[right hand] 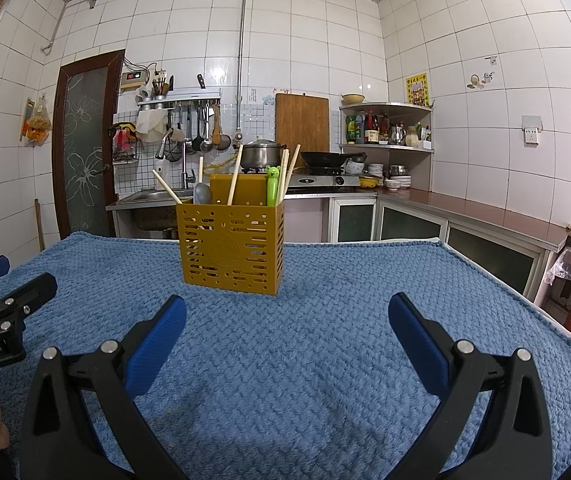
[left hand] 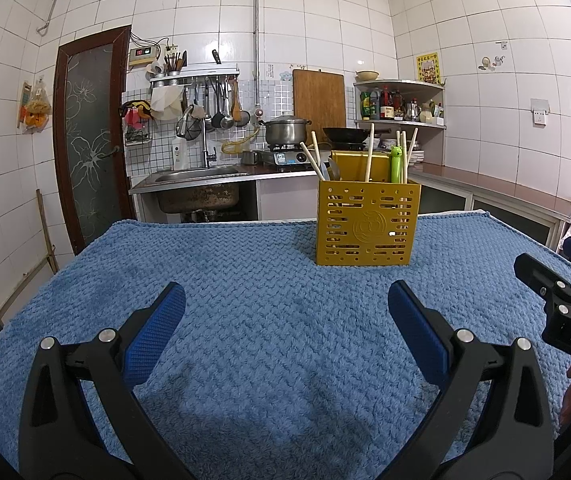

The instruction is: Organize utensils

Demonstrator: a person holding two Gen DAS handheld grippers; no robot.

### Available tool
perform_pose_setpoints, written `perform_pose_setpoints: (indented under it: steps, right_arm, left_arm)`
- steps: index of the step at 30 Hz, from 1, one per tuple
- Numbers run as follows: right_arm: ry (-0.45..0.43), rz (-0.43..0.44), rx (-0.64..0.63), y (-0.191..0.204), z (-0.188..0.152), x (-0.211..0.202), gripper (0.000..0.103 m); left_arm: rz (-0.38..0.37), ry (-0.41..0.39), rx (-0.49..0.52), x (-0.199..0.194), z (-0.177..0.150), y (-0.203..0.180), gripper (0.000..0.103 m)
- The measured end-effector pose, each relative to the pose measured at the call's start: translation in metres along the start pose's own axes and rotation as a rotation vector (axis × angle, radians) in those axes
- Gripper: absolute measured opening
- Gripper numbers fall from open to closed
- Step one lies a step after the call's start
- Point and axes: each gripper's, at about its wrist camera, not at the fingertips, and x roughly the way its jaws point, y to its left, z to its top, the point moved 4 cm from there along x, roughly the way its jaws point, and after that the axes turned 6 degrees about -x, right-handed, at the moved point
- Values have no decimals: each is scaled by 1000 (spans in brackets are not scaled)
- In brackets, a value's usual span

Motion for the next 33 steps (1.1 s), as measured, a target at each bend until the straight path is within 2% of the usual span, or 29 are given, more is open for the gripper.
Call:
perform_pose_setpoints:
  steps: [33]
  right_arm:
    - [-1,0,0,0,-1,0,99]
  left_arm:
    - [-5,21,-29,3,0,2,98]
